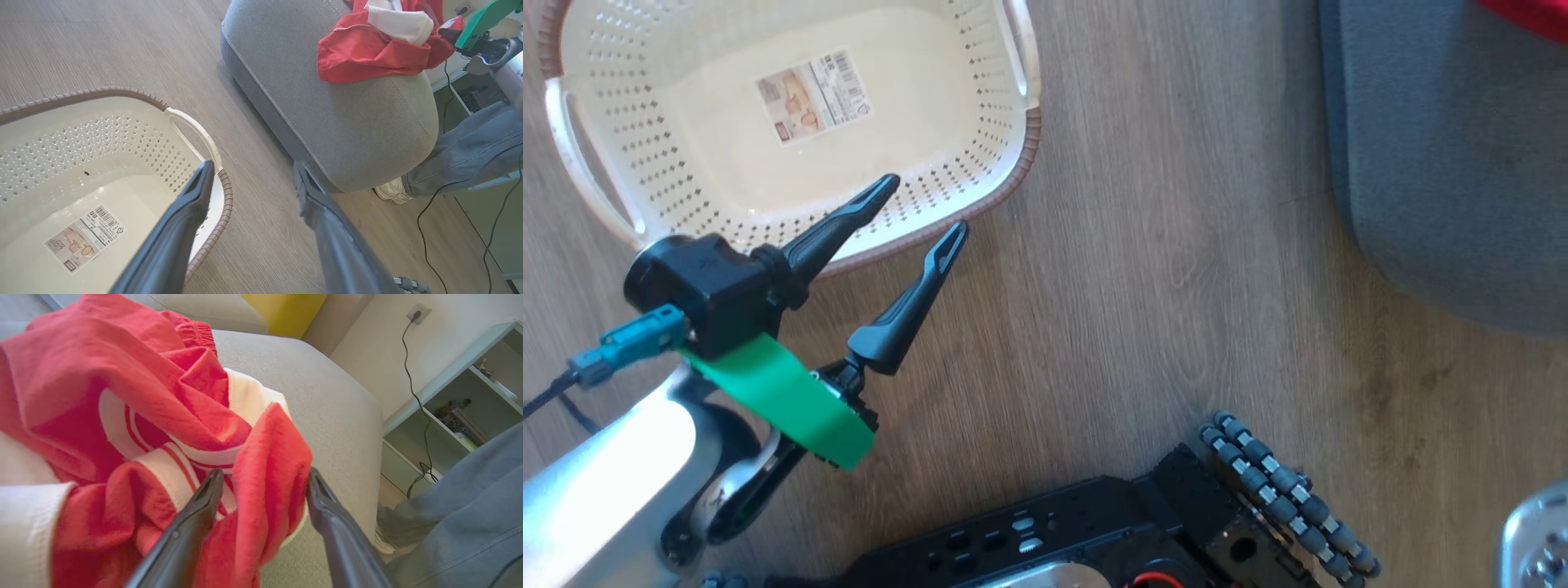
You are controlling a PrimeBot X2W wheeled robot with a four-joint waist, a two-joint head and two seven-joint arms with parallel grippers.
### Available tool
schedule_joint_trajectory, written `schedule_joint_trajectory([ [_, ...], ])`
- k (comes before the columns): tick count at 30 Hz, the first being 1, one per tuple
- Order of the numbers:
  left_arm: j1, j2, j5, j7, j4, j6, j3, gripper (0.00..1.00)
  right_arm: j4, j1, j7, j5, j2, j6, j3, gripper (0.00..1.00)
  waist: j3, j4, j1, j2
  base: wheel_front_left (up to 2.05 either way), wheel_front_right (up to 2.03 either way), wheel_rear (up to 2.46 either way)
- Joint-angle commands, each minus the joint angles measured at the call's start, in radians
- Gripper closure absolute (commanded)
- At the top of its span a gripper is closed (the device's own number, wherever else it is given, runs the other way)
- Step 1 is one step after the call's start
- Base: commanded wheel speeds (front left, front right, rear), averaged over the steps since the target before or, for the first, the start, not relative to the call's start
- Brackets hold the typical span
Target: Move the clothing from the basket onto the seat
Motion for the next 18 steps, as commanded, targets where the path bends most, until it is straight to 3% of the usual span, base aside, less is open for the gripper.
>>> schedule_joint_trajectory([
  [1, -0.007, 0.019, -0.012, -0.009, -0.022, 0.004, 0.039, 0.00, -0.039, 0.056, -0.016, 0.038, -0.050, 0.007, 0.027, 0.00, -0.020, -0.009, 0.0000, 0.0000, 0.00, 0.00, 0.00],
  [10, 0.010, -0.015, -0.043, -0.045, 0.048, -0.001, 0.042, 0.00, -0.131, 0.259, -0.103, 0.241, -0.095, 0.007, 0.193, 0.00, -0.148, -0.011, 0.0000, 0.0000, 0.00, 0.00, 0.00],
  [18, 0.054, -0.083, -0.085, -0.107, 0.155, -0.003, 0.042, 0.00, -0.264, 0.406, -0.139, 0.283, -0.082, 0.007, 0.360, 0.00, -0.317, 0.051, 0.0000, 0.0000, 0.00, 0.00, 0.00],
])
